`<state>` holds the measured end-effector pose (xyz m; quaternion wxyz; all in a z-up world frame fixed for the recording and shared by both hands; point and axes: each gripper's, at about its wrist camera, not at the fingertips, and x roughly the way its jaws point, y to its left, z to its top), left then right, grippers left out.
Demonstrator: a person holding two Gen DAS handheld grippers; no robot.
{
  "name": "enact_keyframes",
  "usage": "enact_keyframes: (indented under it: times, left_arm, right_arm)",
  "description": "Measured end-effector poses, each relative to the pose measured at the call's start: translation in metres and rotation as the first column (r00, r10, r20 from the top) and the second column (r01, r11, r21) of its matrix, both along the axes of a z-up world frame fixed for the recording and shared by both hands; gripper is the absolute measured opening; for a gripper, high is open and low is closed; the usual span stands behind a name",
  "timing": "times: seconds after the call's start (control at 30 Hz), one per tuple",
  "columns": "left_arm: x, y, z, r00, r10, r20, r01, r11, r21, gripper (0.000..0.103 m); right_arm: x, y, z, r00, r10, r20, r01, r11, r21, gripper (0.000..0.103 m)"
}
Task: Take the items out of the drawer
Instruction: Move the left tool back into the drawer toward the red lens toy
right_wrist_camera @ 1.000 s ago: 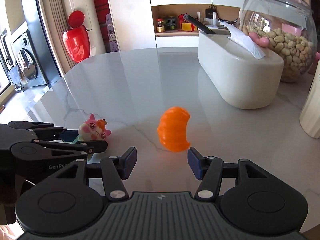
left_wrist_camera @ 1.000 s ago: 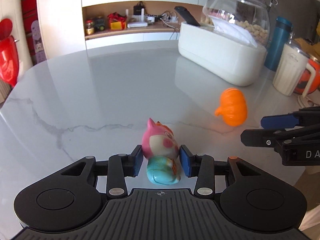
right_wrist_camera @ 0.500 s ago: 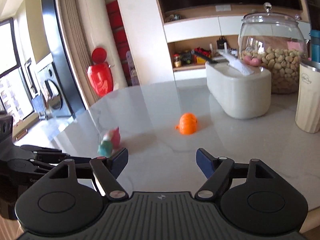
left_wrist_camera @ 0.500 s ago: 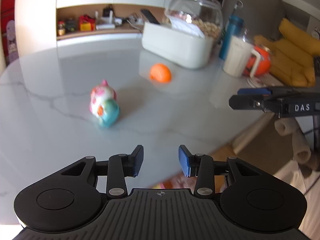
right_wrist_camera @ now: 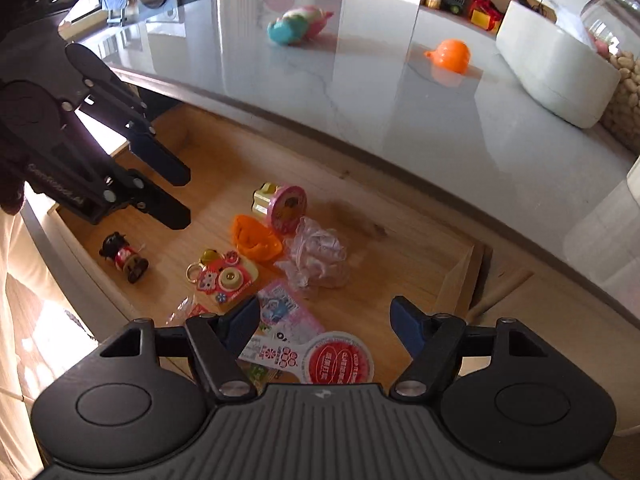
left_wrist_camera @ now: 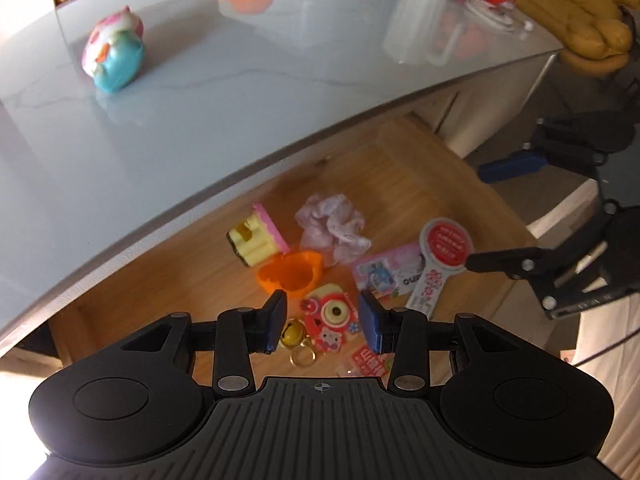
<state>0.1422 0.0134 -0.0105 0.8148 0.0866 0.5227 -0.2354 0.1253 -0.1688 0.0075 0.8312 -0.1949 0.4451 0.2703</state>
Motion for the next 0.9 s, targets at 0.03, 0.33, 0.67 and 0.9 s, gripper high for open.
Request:
enact_keyframes:
  times: [0.03,0.33,0.67,0.9]
  left_arm:
    - [0.003,-0.002,-0.007,1.0,0.015,-0.008,-0.015,1.0,0.017,0.043]
    - [0.01,-0.005,-0.029,0.995,0.059,-0.077,-0.057,0.998,0.031,0.042]
    - [-0.011,-0.02,-0.038,0.985,-0.062,-0.161,0.055,0.997,-0.052,0.032]
    - [-0.007,-0.012,-0.037,0.981,-0.036,-0.191,0.016,0.994,-0.106,0.032]
  right_arm:
    - [0.0,0.001,-0.003,1.0,0.0,-0.02,0.0,1.0,-0.013,0.073]
    - [0.004,-0.01,-0.013,0.99,-0.023,-0.141,0.026,0.999,0.023,0.073]
    - [0.046,-0.036,-0.011,0.94,-0.156,-0.304,0.187,0.98,0.075,0.073]
    - [0.055,-0.029,-0.021,0.939,-0.158,-0.306,0.179,0.983,0.042,0.073]
